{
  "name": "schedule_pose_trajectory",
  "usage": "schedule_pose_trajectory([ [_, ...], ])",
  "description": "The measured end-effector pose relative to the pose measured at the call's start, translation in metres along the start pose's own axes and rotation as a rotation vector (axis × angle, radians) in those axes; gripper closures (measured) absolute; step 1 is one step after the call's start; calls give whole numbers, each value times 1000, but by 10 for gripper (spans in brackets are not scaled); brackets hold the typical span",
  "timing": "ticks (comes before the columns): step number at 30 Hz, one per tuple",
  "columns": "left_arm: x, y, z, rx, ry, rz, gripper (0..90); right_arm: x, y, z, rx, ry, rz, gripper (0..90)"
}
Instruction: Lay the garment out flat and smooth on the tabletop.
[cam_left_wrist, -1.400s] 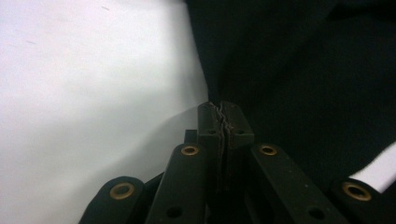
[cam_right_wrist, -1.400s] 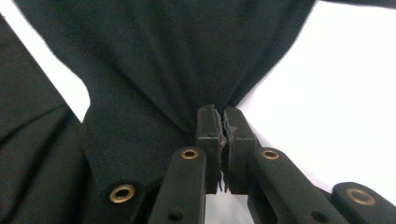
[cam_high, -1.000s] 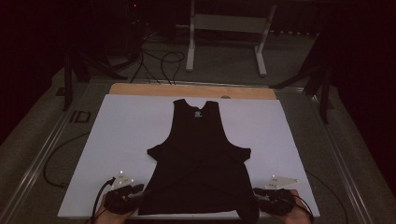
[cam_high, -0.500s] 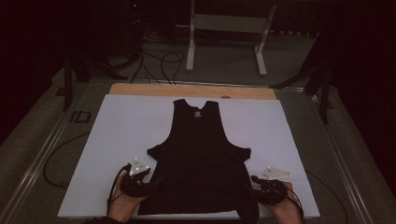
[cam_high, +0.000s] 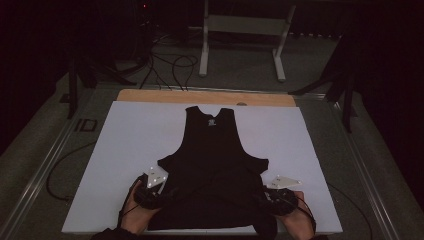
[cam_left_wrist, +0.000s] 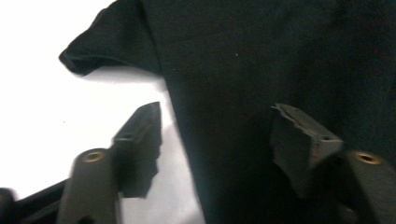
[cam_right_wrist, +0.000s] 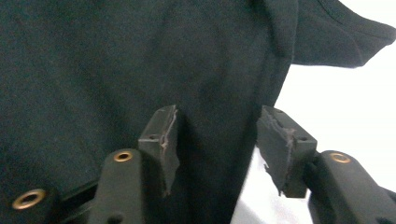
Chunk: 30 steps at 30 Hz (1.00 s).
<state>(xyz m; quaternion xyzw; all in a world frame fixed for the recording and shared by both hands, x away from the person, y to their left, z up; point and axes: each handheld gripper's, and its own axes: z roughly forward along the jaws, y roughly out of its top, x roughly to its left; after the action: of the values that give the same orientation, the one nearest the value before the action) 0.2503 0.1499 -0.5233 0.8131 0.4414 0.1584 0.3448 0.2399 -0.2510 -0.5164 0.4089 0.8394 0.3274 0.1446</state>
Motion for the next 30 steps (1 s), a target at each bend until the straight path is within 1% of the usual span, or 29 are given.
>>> schedule_pose_trajectory([
  [2, 2, 0, -1, -5, 2, -12, 474, 0, 1, 1, -2, -5, 4, 525],
  [3, 2, 0, -1, -5, 2, -12, 517, 0, 1, 1, -2, -5, 4, 525],
  [4, 3, -1, -1, -10, 2, -18, 517, 0, 1, 1, -4, -7, 11, 556],
  [7, 3, -1, -1, -12, -7, -17, 604, -1, 3, 3, -9, -9, 20, 627],
  [9, 2, -1, -2, -12, -18, -10, 643, 0, 4, 3, -7, -7, 13, 679],
  [11, 0, -1, -2, -8, -27, -6, 699, 2, 4, 3, -6, 7, 4, 752],
  [12, -1, 0, -2, -7, -41, -4, 723, 3, 4, 3, -5, 15, -2, 784],
  [13, -1, 0, -2, -4, -63, -9, 772, 4, 4, 3, -4, 22, -7, 815],
  [14, -2, 0, -2, -3, -73, -11, 799, 4, 4, 3, -2, 32, -10, 835],
  [16, -3, 0, -3, 10, -108, -16, 854, 5, 4, 2, 3, 49, -14, 845],
  [18, -7, -1, -5, 22, -135, -22, 860, 5, 3, 1, 3, 67, -10, 847],
  [19, -9, -3, -7, 32, -161, -27, 861, 5, 2, 1, 3, 77, -5, 847],
  [22, -16, -8, -14, 56, -206, -19, 862, 6, 1, -1, 3, 101, 6, 847],
  [24, -21, -12, -19, 74, -229, -10, 863, 6, 0, -1, 1, 114, 8, 847],
  [25, -23, -14, -21, 78, -239, -13, 864, 6, -1, -2, 1, 122, 11, 846],
  [28, -26, -22, -30, 93, -258, -15, 865, 8, -3, -4, 8, 153, 14, 846],
  [30, -28, -27, -36, 100, -243, -11, 864, 11, -4, -5, 16, 171, 3, 846],
])
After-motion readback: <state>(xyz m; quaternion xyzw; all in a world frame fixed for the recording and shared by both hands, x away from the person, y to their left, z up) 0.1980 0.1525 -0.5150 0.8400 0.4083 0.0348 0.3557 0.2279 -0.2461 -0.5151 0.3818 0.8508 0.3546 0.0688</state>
